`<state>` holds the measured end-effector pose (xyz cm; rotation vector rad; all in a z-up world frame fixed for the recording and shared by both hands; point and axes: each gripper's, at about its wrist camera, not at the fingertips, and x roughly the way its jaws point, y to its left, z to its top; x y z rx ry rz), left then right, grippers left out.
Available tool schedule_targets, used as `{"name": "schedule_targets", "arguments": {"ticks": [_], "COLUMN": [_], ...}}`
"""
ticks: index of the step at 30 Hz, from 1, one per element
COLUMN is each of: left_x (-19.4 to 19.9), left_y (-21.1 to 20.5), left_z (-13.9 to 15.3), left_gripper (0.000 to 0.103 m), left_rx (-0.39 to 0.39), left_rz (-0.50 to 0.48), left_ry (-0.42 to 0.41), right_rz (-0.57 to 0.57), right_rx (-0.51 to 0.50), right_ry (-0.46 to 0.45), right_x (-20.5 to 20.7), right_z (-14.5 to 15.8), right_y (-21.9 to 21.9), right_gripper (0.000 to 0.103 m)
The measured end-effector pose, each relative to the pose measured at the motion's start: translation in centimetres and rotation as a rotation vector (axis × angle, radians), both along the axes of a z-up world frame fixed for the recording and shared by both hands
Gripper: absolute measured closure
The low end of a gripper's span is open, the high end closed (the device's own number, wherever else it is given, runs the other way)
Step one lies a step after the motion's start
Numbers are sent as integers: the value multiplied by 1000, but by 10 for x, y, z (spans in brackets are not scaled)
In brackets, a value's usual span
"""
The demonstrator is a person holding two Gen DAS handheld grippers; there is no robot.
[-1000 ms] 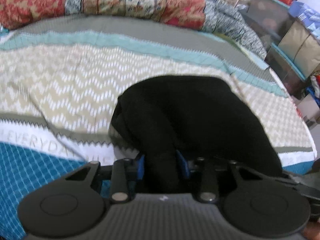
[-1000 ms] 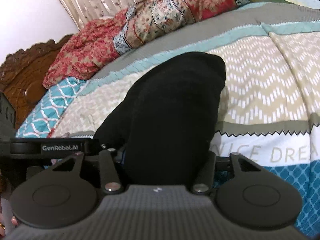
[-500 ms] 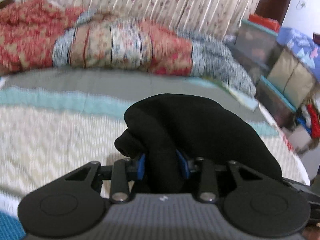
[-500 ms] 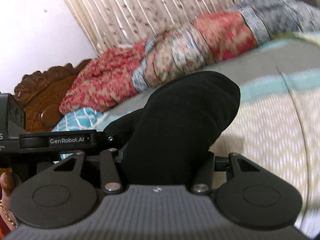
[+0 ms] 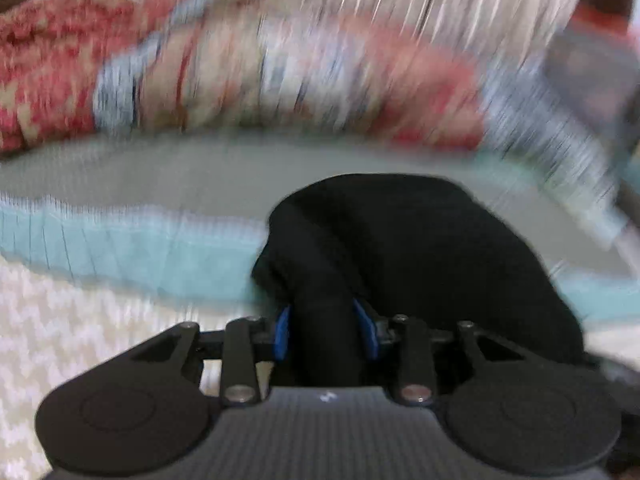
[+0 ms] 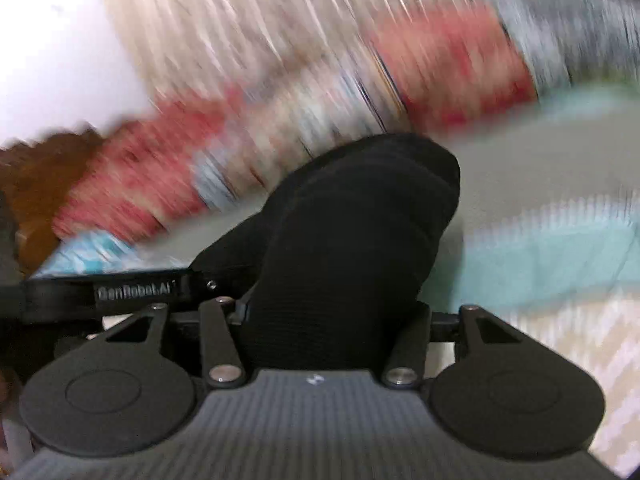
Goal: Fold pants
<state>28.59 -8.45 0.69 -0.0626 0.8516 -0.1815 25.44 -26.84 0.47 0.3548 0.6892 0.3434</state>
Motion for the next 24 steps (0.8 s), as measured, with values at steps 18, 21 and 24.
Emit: {"name": "schedule_targets", "arguments": {"ticks": [18, 21, 24], "left_x": [-167, -202, -233], "left_y": [12, 16, 20], "left_z": [53, 67, 80], "left_gripper": [32, 23, 13], "left_rx": [105, 117, 105], "left_rz": [12, 21, 19], "left_ry": [15, -12, -31], "right_rz": [20, 70, 104], "right_rx": [35, 4, 12], "right_ry": [191, 201, 200], "right_x": [-251, -309, -345], "right_z": [-11, -8, 4], "right_y": [-9, 11, 17], "right_gripper": [25, 25, 25]}}
